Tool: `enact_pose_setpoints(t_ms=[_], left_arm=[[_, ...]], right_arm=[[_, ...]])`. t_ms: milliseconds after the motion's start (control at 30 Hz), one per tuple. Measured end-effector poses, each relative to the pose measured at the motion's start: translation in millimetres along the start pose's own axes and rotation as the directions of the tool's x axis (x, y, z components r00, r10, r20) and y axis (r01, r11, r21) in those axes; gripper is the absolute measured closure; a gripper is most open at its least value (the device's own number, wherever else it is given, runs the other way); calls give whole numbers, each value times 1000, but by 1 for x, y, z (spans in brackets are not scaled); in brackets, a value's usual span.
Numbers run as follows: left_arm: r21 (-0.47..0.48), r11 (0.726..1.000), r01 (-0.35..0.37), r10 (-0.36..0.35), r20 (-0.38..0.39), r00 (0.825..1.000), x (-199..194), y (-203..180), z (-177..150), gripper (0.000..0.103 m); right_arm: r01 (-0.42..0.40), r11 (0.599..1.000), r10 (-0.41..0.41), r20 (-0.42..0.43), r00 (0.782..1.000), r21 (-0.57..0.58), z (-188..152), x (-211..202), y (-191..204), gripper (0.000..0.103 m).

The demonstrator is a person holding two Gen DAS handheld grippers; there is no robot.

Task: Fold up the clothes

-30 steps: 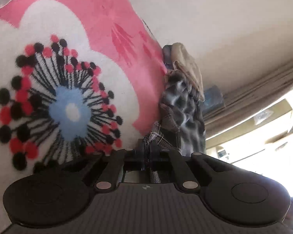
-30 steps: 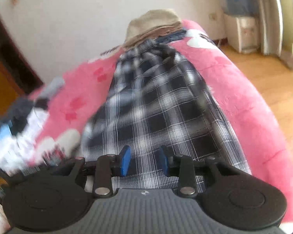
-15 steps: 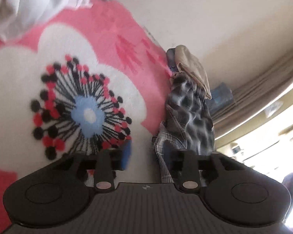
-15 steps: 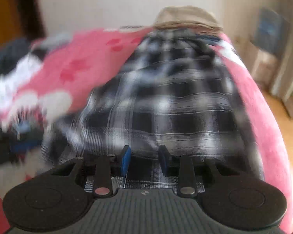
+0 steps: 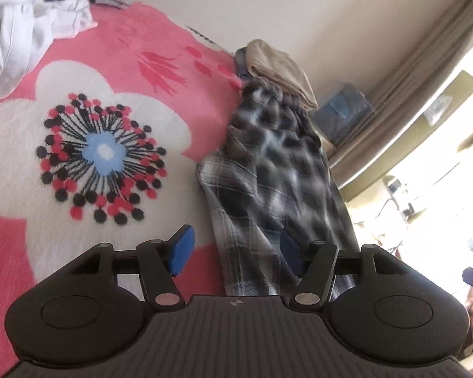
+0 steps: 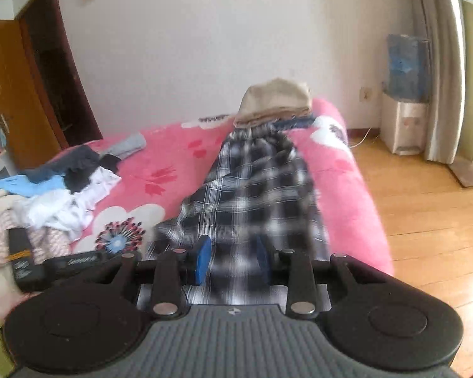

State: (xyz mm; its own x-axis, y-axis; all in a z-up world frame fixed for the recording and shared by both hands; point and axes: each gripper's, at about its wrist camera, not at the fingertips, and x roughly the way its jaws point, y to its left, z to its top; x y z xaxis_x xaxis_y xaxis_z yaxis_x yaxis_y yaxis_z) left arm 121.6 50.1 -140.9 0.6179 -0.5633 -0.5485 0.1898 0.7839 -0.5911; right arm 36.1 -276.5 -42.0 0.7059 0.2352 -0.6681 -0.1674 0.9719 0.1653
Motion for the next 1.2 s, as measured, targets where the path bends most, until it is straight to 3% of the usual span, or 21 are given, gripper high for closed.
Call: enact_pose_setpoints(t_ms=[200,333,467,700,800,867,900,1067,1100,1200], left_arm=[[143,990,-5,14,-62,998,-9,-29,-18,40],[234,972,7,18,-105,994,-13,-45,-33,40],[320,947,17,29,-139,990,-18,-56,-47,40],[445,895,-7,92,-169,981,-26,-66,-65,40],[466,885,-20,109,-165,980,-34,-64,-68,40],[468,883,-31,120,-162,980,-38,-61,-68,40],[466,884,-35,124,-161,979,-40,-59,-68,40],[453,890,-51,137,-159,978,-42,-53,-68,40],[451,891,-49,135,-159,978,-42,-53,-69,40],[446,894,-42,126,-160,979,-42,-54,-70,40]], right_arm=[[-30,1000,30,-13,999,-7,-29,-75,-5,68],[-83,997,83,-148,985,8,-80,-63,14,68],[-126,992,127,-273,953,20,-128,-51,35,68],[-110,957,19,-321,947,-269,-176,-25,87,67],[-188,919,66,-335,940,-346,-197,-36,109,67],[-301,881,144,-398,906,-365,-215,-51,123,67],[-357,861,178,-444,878,-362,-224,-57,128,67],[-587,761,302,-650,697,-276,-253,-83,148,68],[-585,763,308,-641,703,-276,-250,-84,149,69],[-516,811,308,-547,778,-277,-228,-78,150,69]])
